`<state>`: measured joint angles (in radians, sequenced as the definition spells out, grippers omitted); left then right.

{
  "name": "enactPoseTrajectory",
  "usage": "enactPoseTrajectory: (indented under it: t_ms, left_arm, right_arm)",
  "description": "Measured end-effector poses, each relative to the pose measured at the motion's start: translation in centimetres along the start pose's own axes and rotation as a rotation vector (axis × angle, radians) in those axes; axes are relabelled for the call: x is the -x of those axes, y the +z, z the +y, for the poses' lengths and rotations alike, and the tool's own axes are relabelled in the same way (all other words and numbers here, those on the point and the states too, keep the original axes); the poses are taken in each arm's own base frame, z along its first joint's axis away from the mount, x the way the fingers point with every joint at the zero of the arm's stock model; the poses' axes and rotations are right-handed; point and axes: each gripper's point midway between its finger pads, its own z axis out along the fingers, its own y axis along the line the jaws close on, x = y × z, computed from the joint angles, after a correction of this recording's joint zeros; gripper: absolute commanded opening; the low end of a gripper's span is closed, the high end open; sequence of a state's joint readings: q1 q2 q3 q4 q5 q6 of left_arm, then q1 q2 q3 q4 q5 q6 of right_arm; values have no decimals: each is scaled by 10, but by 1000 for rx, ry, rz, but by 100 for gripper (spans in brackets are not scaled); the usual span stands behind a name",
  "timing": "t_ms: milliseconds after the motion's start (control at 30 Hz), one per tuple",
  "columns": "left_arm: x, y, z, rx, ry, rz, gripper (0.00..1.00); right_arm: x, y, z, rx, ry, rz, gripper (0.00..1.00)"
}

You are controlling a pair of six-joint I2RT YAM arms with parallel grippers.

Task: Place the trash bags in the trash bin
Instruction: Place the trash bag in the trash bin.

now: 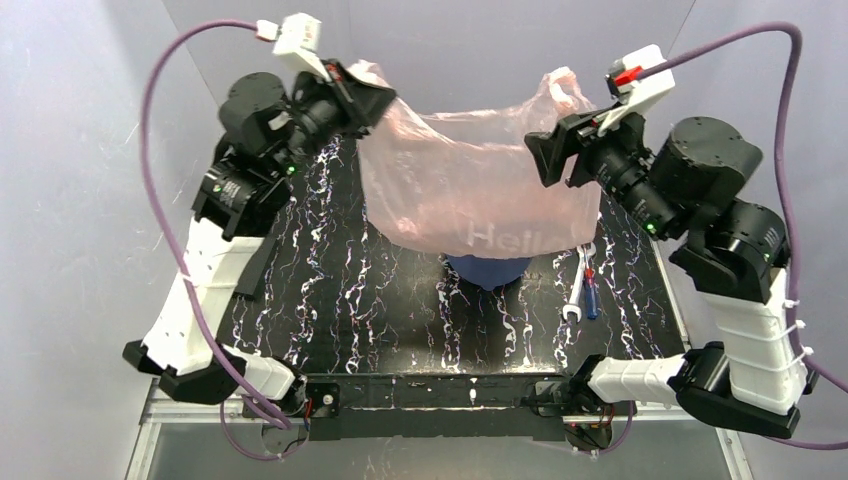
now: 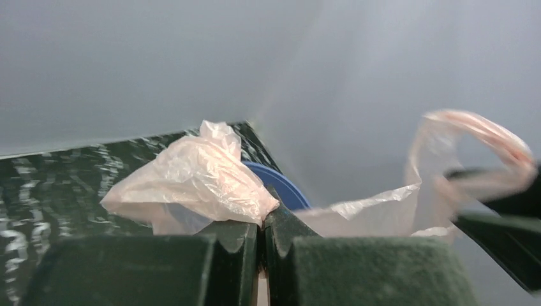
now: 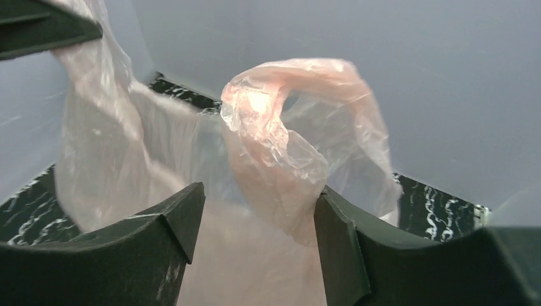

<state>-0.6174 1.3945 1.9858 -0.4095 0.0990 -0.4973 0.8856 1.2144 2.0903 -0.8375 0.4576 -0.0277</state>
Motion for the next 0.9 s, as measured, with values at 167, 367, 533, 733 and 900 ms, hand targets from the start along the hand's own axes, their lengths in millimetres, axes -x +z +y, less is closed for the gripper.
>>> enactPoseTrajectory:
  t_ms: [167,367,533,733,900]
  left_arm:
    - [35,-25,41,167,1,-124,0]
    - [45,-26,62,244,-28,-145,0]
    - [42,-14,75,275,-51,-119,0]
    - [35,-9,79,270,-89,-88,0]
    - [33,-8,74,236,-116,-73,0]
  right_arm:
    - [8,-18,6,63,57,-30,88]
    - [13,-42,42,314,49,-50,96]
    - [12,-89,68,565,5,-93,90]
    - [-31,-121,54,548,25,-15,83]
    - [-115,-82,66,493,63,221,84]
